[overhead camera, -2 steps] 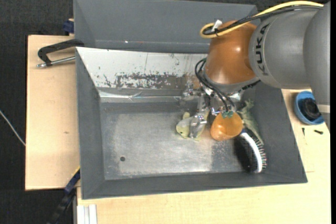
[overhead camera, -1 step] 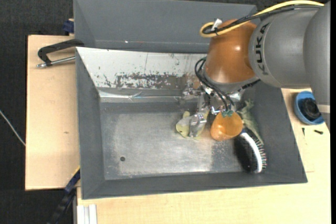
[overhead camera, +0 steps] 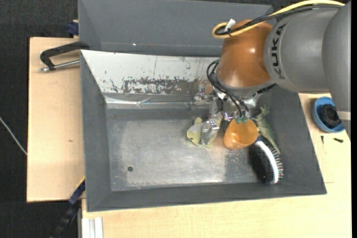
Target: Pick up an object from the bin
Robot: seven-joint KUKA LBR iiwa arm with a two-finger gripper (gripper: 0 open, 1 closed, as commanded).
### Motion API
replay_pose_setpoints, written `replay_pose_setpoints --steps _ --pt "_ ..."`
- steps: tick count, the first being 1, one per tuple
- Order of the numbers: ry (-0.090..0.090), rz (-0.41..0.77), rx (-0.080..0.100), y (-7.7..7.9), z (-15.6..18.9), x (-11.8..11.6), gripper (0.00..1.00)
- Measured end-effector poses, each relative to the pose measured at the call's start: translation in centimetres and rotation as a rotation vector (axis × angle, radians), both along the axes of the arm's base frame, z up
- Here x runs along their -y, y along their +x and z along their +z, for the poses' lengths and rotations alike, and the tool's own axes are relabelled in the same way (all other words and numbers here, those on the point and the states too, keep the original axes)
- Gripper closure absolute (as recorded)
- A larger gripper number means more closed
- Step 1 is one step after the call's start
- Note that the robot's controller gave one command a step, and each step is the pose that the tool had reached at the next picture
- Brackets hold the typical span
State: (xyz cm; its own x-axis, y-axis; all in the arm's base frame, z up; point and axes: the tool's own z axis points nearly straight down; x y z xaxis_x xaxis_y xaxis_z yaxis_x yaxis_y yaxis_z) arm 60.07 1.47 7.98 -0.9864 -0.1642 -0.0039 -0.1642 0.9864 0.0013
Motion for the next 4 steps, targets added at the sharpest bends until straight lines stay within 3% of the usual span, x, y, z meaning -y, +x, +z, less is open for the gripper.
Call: replay_pose_setpoints --steps 1,2,3,4 --pt "0.000 0.000 0.001 0.1 0.2 -0.1 0.00" --pt "0.000 -0.001 0.001 0.2 0.3 -0.1 1.00" --pt "0.000 -0.001 0.008 0.4 5.8 -0.2 1.00" --pt "0.000 -0.002 0.006 0.7 8.1 -0.2 1.00"
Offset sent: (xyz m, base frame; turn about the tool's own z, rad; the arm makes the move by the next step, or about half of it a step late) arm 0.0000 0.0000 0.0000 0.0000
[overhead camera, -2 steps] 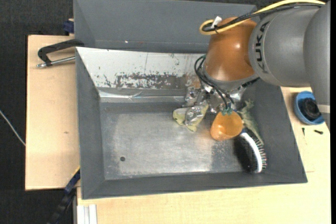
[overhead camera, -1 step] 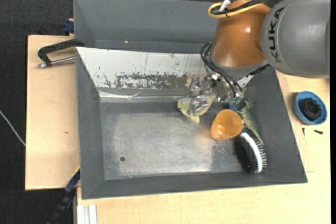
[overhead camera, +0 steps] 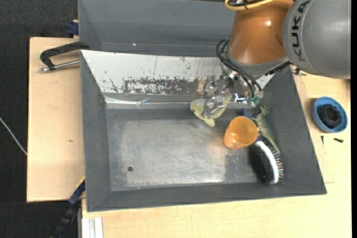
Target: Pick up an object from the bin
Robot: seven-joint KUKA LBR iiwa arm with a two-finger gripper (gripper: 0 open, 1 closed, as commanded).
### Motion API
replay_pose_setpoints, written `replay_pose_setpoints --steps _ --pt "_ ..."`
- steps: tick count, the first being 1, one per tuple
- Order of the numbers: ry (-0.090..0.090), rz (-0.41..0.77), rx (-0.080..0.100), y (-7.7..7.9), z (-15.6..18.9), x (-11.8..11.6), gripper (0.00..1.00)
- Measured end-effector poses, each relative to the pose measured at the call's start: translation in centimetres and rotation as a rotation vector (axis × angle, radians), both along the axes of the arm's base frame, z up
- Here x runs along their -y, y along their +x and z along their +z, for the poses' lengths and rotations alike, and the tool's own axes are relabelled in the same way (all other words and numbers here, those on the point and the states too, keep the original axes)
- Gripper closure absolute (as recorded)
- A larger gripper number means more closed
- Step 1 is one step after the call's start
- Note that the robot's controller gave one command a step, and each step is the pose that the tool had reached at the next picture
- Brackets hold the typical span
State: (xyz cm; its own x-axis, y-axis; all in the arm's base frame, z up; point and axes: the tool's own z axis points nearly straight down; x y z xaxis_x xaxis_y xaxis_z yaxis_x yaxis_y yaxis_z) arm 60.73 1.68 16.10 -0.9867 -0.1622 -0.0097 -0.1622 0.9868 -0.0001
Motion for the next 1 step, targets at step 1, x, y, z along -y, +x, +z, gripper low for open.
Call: replay_pose_setpoints --steps 1 --pt "0.000 -0.001 0.000 0.20 1.82 -0.04 1.00"
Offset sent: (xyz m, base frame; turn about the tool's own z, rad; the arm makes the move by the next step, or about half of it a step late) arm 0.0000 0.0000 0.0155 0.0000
